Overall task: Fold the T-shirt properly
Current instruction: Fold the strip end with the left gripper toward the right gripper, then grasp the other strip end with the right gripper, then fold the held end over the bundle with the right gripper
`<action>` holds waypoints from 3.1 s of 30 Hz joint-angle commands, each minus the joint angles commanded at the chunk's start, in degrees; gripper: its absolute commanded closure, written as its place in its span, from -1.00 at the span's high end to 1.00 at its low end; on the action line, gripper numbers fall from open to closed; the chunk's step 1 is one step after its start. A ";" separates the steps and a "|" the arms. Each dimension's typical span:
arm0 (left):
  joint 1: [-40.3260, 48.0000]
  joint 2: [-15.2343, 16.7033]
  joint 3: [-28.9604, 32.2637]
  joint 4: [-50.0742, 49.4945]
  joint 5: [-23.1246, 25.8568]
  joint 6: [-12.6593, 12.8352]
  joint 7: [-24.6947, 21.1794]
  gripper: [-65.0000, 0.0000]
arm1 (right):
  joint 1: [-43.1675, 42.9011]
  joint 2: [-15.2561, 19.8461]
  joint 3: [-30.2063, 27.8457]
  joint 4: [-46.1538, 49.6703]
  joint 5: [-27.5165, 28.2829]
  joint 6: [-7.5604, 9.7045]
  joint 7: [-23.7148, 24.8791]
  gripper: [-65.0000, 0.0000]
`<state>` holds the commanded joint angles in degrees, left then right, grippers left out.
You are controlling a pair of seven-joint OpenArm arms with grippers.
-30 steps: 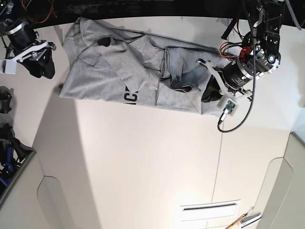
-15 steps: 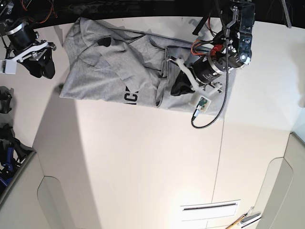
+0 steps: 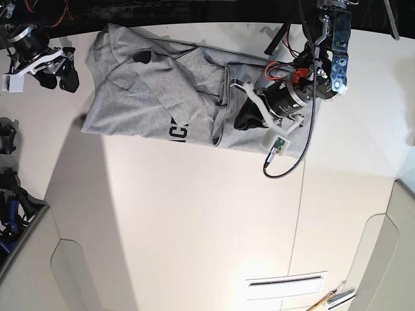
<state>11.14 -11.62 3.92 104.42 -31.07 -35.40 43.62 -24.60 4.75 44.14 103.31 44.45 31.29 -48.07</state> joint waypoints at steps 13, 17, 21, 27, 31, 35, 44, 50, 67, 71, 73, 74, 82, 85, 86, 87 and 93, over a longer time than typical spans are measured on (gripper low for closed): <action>-0.02 0.04 0.02 0.00 -0.44 0.00 -0.07 -1.00 | 0.15 0.13 -2.56 -11.85 8.33 2.19 -1.75 0.26; -0.02 0.04 0.02 0.00 -0.46 0.00 -0.07 -1.00 | 0.17 0.11 -6.08 -11.85 8.28 2.19 -1.64 0.26; 0.00 0.04 0.02 0.00 -0.44 0.00 -0.02 -1.00 | 1.01 -0.87 -8.90 -11.85 6.60 2.16 -0.11 0.26; 0.00 0.04 0.02 0.00 -0.52 -0.04 0.04 -1.00 | 3.87 -3.87 -10.16 -11.85 5.25 2.14 -0.17 0.26; -0.02 0.02 0.00 0.00 -1.95 -0.22 1.18 -1.00 | 4.76 -5.11 -10.73 -11.85 4.76 2.14 -0.20 0.26; -0.04 0.02 -0.33 0.26 -6.05 -0.87 2.95 -1.00 | 5.09 -5.81 -12.90 -11.82 4.13 2.14 -0.11 0.26; -0.35 0.02 -8.11 1.49 -9.42 -3.48 5.27 -1.00 | 6.03 -5.88 -18.47 -11.82 1.36 2.08 0.39 0.26; -0.33 0.02 -15.98 1.49 -13.99 -4.60 7.72 -1.00 | 8.13 -5.86 -18.51 -11.82 -1.16 1.99 0.55 -0.73; 7.74 -2.51 -25.46 1.49 -18.01 -4.60 10.80 -1.00 | 10.71 9.62 -7.76 -7.61 -4.59 1.92 -0.02 -1.00; 8.74 -0.24 -24.50 1.49 -17.99 -4.60 10.78 -1.00 | 13.62 14.16 -4.42 -7.61 -3.04 1.92 -3.30 -1.00; 8.76 1.25 -22.88 1.46 -17.42 -4.60 10.60 -1.00 | 15.19 15.04 -4.35 -7.58 -2.86 1.90 -4.09 -1.00; 8.74 2.10 -21.79 1.38 -16.96 -4.60 10.36 -1.00 | 16.00 15.06 -4.37 -7.56 -2.84 1.92 -4.48 -1.00; 8.70 4.00 -9.20 -2.73 -7.21 -2.49 3.04 -1.00 | 19.47 9.09 -4.70 -0.55 -0.66 1.73 -8.17 -1.00; 8.70 4.02 -5.62 -3.78 -6.03 -2.51 1.55 -1.00 | 19.50 5.31 -6.67 5.18 -1.75 1.70 -8.37 -1.00; 8.68 4.00 -4.57 -3.89 -5.42 -2.49 1.07 -1.00 | 19.47 4.24 -8.02 6.64 -2.51 1.70 -8.35 -1.00; 8.68 4.00 -3.76 -3.91 -4.59 -2.43 0.46 -1.00 | 19.47 3.17 -9.70 7.80 -3.45 1.62 -8.35 -1.00; 8.70 4.00 -2.38 -3.91 -3.17 0.26 -0.13 -1.00 | 19.50 -2.78 -24.52 9.46 -12.68 1.49 -7.80 -1.00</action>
<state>19.84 -7.62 1.54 100.51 -34.24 -35.14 43.48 -5.10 1.98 19.62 112.77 31.77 32.77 -55.88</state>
